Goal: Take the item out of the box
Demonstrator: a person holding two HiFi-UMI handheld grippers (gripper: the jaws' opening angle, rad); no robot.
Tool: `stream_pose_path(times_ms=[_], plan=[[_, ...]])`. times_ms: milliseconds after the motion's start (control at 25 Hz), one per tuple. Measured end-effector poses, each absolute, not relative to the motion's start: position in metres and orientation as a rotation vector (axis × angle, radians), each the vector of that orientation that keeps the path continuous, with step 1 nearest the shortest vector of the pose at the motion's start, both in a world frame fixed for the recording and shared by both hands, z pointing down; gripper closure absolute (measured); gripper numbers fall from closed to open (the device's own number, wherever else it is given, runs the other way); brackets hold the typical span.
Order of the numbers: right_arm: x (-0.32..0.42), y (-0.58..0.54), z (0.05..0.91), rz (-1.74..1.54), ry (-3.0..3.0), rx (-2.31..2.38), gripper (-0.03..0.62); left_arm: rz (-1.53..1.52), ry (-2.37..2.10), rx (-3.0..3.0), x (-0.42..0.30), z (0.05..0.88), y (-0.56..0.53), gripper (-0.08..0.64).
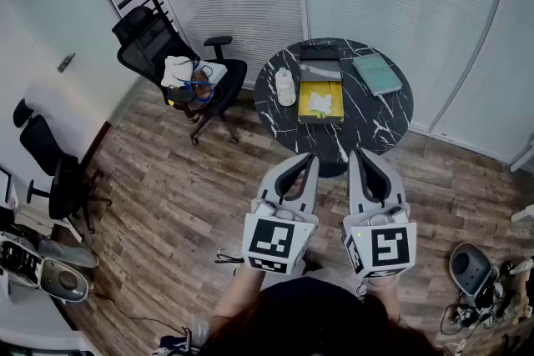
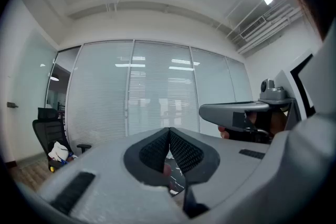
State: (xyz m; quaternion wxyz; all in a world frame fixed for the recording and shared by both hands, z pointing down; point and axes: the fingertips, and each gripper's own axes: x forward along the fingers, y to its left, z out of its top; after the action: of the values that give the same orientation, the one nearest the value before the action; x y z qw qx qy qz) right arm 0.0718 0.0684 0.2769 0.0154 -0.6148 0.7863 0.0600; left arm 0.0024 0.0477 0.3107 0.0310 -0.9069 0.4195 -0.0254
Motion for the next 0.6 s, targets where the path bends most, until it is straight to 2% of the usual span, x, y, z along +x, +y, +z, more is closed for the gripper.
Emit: stream_pose_path(times_ms=[600], plan=[[0.046,-0.012,0.288,0.259,2.472,-1.986,0.569,-0.111,1.253,-2.816,-0.025,0.322,-0.036,0.534]])
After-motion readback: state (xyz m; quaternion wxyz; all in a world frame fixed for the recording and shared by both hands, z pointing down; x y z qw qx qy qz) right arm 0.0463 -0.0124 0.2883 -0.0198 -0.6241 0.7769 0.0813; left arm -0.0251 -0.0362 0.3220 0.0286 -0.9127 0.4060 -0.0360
